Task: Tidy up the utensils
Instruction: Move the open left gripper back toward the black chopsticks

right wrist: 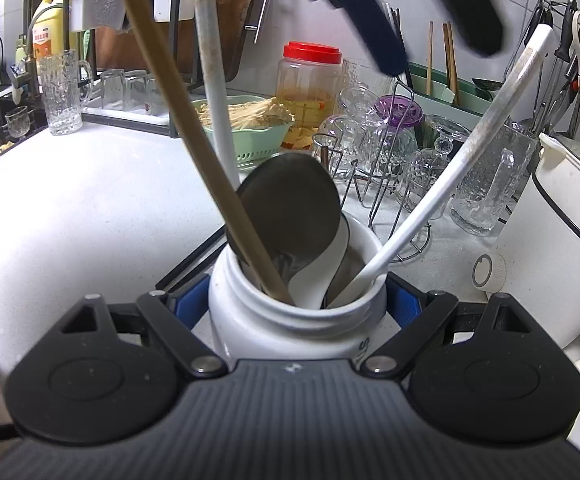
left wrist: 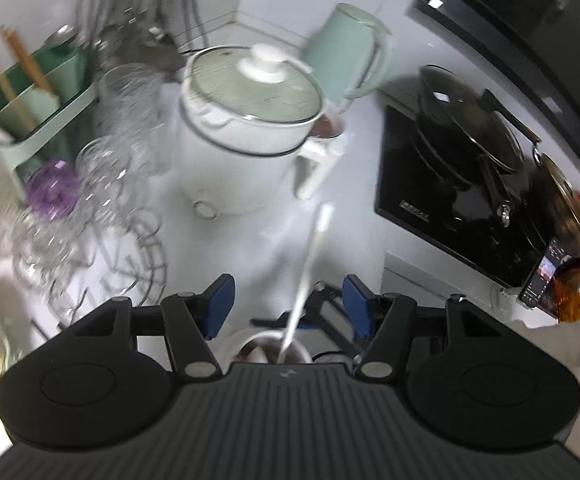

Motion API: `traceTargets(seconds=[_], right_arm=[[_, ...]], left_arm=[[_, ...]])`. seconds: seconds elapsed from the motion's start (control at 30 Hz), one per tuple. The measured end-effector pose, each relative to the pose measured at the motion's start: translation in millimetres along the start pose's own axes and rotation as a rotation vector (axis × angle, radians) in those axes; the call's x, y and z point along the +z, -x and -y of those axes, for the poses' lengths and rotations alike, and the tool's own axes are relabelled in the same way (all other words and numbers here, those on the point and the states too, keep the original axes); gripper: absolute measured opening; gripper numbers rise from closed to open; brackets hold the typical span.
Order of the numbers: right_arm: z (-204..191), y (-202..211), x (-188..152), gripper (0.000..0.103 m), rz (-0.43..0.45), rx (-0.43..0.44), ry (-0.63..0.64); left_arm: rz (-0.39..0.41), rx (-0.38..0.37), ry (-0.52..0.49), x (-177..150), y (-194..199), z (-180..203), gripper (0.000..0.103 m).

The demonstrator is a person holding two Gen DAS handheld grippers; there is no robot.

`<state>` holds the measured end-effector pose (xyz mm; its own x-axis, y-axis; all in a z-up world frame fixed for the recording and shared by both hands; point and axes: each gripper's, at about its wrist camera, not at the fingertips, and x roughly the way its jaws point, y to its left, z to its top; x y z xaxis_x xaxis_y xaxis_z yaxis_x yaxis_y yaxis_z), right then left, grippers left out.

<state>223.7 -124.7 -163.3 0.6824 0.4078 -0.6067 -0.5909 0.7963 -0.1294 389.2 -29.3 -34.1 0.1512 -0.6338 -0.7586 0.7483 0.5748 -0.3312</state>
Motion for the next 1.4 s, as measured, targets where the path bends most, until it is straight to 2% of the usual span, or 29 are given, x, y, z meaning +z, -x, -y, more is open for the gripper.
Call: traceTargets(seconds=[0.1,0.17,0.2,0.23,0.27,0.3,0.53,0.73,0.83,0.93,1.0,1.07,1.23,1.4], right_arm=[[0.6,0.2,0.3,0.092,-0.001,0.003,0.000],[0.6,0.4,0.4,0.092,-0.003,0.003,0.002],[0.6,0.5,0.2,0.092,-0.003,0.003,0.002],[0.8,0.4,0.1,0.092,-0.003,0.004,0.001],[0.8,0.3,0.2,0.092,-0.003,0.004,0.002],[0.8,0.2,0.2,0.092,-0.002,0.004,0.002],[1.6,0.3,0.0,0.092,-0.002,0.012,0.007],[1.9,0.4,0.8,0.092,-0.007,0.013,0.002],[1.8,0.3,1.2,0.092,-0.011,0.010,-0.002],[1.8,0.1,1.8,0.092,-0.015,0.008,-0.004],[1.3,-0.2,2.0,0.092,-0.016,0.004,-0.007],[0.5,-0.1,1.8,0.092,-0.017,-0.002,-0.009],[-1.8,-0.3,3.1,0.092,-0.029,-0.016,-0.016],[-4.8,-2.0,4.9,0.092,-0.038,-0.040,-0.040]], left_arm=[[0.035,0.010,-0.046,6.4,-5.0,13.3,0.061],[0.057,0.012,-0.057,9.1,-6.3,19.6,0.046],[0.066,0.017,-0.058,10.2,-7.0,21.9,0.042],[0.073,0.030,-0.062,11.7,-8.4,24.4,0.031],[0.079,0.043,-0.064,12.4,-9.4,26.4,0.012],[0.083,0.051,-0.063,13.1,-10.2,28.1,0.009],[0.078,0.089,-0.073,9.3,-6.8,40.2,0.009],[0.080,0.104,-0.048,5.3,-2.6,43.1,0.010],[0.084,0.127,-0.003,5.3,1.9,41.4,0.010],[0.133,0.144,0.051,2.9,19.9,38.9,0.011],[0.199,0.158,0.095,-3.7,41.6,36.2,0.021],[0.266,0.189,0.136,-14.0,65.4,34.5,0.037],[0.395,0.287,0.212,-51.8,117.2,38.7,0.046],[0.473,0.374,0.337,-100.8,149.4,33.6,0.047]])
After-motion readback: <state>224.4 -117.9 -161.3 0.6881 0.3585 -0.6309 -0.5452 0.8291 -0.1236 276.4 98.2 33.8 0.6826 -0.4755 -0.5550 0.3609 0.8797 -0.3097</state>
